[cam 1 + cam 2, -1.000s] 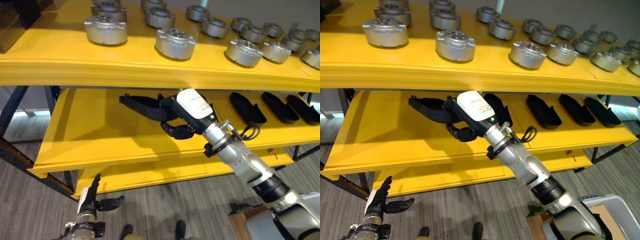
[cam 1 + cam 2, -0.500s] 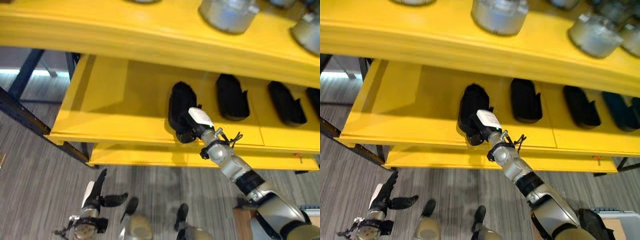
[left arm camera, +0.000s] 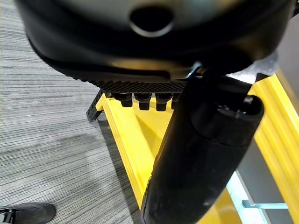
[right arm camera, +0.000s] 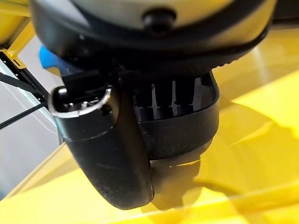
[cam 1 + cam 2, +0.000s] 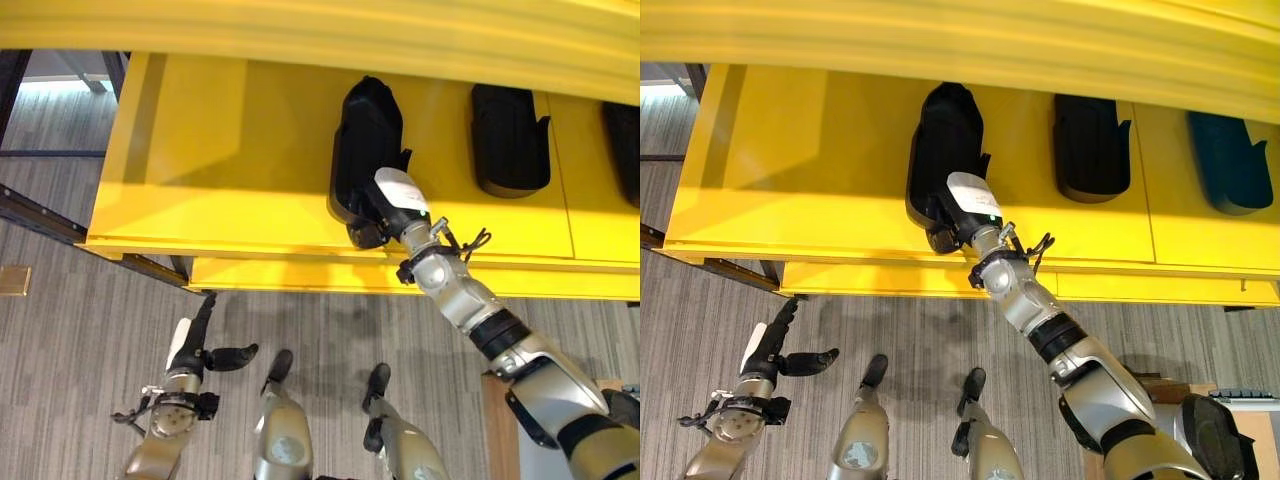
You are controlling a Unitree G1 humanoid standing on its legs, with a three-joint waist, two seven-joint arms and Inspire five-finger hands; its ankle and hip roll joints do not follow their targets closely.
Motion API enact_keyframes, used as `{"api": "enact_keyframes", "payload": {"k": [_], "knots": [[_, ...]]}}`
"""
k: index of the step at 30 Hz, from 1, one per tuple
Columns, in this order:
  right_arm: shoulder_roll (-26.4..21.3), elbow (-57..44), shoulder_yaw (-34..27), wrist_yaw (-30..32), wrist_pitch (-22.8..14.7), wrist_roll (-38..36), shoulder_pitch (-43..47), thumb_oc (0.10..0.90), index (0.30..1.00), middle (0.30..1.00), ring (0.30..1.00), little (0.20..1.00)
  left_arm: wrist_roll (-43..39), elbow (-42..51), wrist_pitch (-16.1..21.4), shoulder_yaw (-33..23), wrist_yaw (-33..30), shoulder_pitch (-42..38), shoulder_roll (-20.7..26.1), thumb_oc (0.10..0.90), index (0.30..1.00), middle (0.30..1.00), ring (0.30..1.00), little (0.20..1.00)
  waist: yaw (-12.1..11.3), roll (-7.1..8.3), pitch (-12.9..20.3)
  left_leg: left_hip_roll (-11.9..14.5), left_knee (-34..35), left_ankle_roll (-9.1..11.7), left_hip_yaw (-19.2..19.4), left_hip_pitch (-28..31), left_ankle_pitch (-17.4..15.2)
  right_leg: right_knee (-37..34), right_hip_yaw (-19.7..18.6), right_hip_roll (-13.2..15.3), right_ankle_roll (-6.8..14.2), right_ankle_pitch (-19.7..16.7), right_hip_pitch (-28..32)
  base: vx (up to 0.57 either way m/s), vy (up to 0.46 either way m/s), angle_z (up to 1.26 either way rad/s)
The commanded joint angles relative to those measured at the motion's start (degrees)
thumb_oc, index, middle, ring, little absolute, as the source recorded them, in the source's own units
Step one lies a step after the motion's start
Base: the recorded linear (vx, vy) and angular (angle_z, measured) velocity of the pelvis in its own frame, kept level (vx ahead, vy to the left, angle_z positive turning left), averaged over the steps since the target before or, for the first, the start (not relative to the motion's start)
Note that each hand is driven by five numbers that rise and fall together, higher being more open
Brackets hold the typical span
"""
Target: Move parts from the plastic box to the shelf.
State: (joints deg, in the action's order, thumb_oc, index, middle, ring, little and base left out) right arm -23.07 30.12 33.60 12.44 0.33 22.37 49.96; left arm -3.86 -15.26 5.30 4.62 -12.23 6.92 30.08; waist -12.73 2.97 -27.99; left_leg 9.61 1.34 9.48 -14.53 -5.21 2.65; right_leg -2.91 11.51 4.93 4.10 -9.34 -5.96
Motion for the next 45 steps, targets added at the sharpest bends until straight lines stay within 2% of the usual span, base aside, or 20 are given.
{"api": "enact_keyframes", "payload": {"k": [1,10,19,30,45], "knots": [[-0.87,-0.27,1.75,0.84,-1.45,2.0,10.12,0.4,0.3,0.3,0.3,0.3,-0.17,4.26,5.04,-0.29,-3.01,2.11,3.84,0.9,1.0,1.0,1.0,1.0,-0.89,1.05,2.72,-1.7,3.09,-4.64,-0.27,-0.48,3.02,9.95,-2.39,8.09,5.41,5.67,-2.14,-0.02,0.003,0.03],[-2.63,0.38,7.96,-2.03,-1.54,8.02,17.83,0.4,0.3,0.3,0.3,0.3,-0.75,5.36,5.4,-0.75,-3.24,1.53,4.81,0.9,1.0,1.0,1.0,1.0,-1.51,1.25,1.62,-1.42,2.81,-4.29,-0.78,-2.04,3.32,10.04,-1.67,8.06,5.3,5.62,-3.18,0.0,-0.003,0.03],[-6.42,-1.58,12.35,-4.59,-2.44,9.37,23.96,0.4,0.3,0.3,0.3,0.3,-1.32,5.22,5.74,-1.83,-3.86,1.17,5.22,0.9,1.0,1.0,1.0,1.0,-1.69,2.14,1.6,-0.66,3.26,-3.93,-1.23,-3.32,3.99,9.8,-1.08,7.63,5.18,5.67,-4.17,0.0,-0.016,0.06],[-5.09,5.13,9.83,-1.74,-0.81,6.51,23.68,0.4,0.3,0.3,0.3,0.3,-2.48,5.31,6.08,-1.83,-4.33,1.55,4.74,0.9,1.0,1.0,1.0,1.0,-1.25,2.2,1.7,-0.44,3.22,-3.98,-0.62,-3.47,3.79,9.65,-1.62,7.47,4.99,5.49,-4.77,0.0,-0.001,0.0],[-3.24,8.28,4.44,2.65,0.69,2.22,21.25,0.4,0.3,0.3,0.3,0.3,-3.23,4.85,5.95,-1.08,-5.04,0.8,3.94,0.9,1.0,1.0,1.0,1.0,-0.43,1.92,0.98,-0.46,3.09,-4.14,0.22,-3.31,3.72,9.84,-2.39,7.47,4.96,5.4,-5.22,0.0,0.001,-0.01]]}}
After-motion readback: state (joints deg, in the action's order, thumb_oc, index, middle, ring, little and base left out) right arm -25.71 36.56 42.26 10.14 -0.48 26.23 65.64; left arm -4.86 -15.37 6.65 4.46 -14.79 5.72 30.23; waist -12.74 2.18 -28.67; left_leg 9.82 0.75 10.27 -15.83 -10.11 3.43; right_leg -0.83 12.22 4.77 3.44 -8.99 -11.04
